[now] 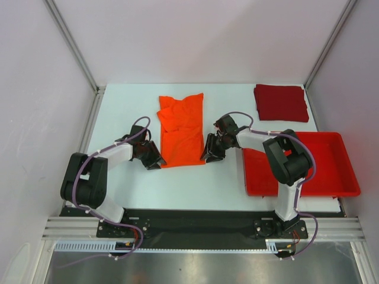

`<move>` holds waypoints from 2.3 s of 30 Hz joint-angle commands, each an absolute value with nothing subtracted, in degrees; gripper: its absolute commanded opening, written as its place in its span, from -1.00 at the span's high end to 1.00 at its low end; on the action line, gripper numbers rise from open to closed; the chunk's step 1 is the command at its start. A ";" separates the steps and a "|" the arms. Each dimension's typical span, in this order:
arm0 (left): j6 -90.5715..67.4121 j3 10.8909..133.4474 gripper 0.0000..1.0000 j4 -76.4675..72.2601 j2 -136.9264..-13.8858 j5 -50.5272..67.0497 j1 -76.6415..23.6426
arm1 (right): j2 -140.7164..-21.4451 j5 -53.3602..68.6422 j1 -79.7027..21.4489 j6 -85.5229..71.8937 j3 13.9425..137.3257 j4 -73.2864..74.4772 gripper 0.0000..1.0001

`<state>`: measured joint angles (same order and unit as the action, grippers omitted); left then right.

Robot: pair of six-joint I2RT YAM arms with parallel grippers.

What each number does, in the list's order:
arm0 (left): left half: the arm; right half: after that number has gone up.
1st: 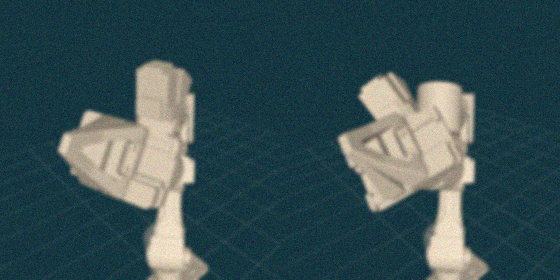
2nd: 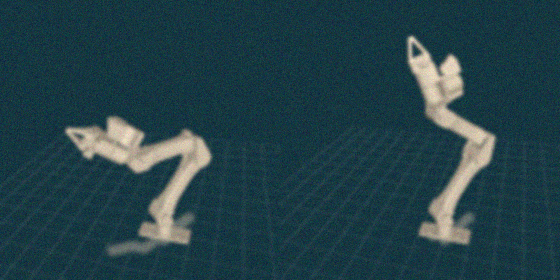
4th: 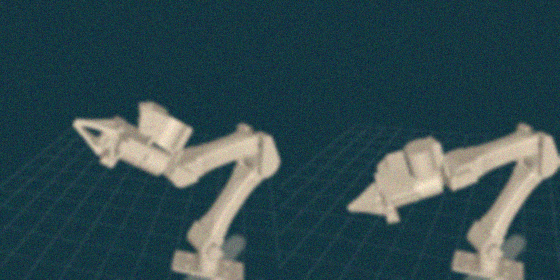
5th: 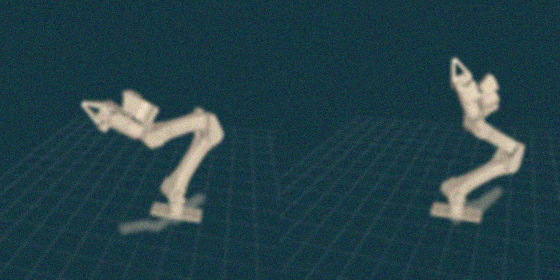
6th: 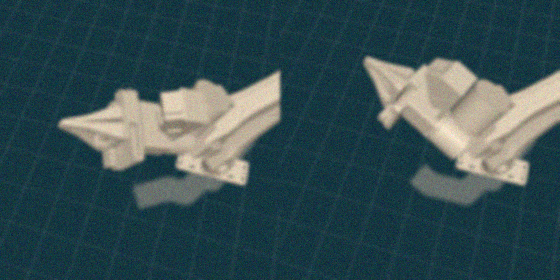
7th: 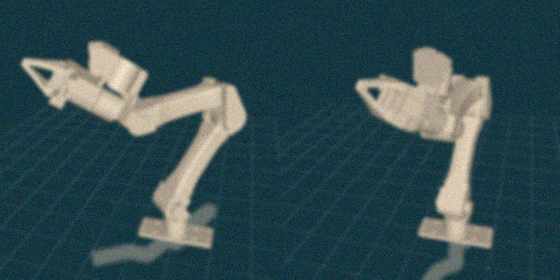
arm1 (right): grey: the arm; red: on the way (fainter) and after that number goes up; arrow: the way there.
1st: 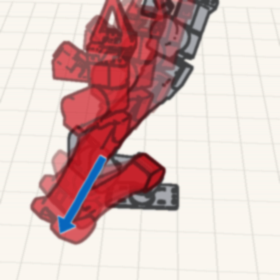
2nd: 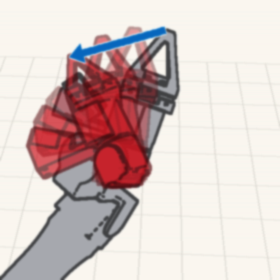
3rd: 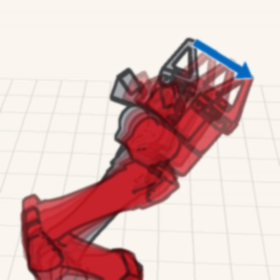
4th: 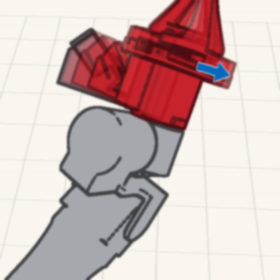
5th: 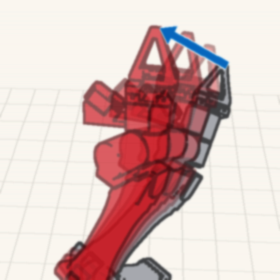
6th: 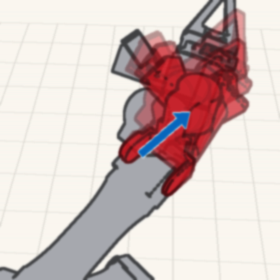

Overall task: Fold and stack the t-shirts
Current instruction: Fold the tshirt

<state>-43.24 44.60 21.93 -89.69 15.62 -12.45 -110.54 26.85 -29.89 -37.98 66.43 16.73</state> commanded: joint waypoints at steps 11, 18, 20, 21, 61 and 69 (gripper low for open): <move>-42.89 43.33 0.30 20.57 -91.84 14.76 -12.04 | -110.57 25.14 -30.23 -37.09 64.35 18.55 0.19; -42.63 43.24 0.37 20.48 -92.11 14.77 -12.04 | -111.26 25.05 -30.59 -37.09 63.81 16.97 0.18; -42.45 43.33 0.40 20.57 -91.93 14.50 -12.04 | -111.97 24.79 -30.50 -37.27 64.07 16.61 0.19; -42.28 43.33 0.42 20.65 -91.93 14.41 -12.04 | -112.23 24.79 -30.41 -37.35 64.68 16.52 0.22; -39.30 62.63 0.99 44.39 -75.90 -2.47 -23.48 | -88.23 16.52 -32.70 -31.04 72.05 38.32 1.00; -32.44 82.94 0.99 44.65 -95.08 -2.11 -20.48 | -107.80 16.79 -28.83 -23.65 94.09 41.30 1.00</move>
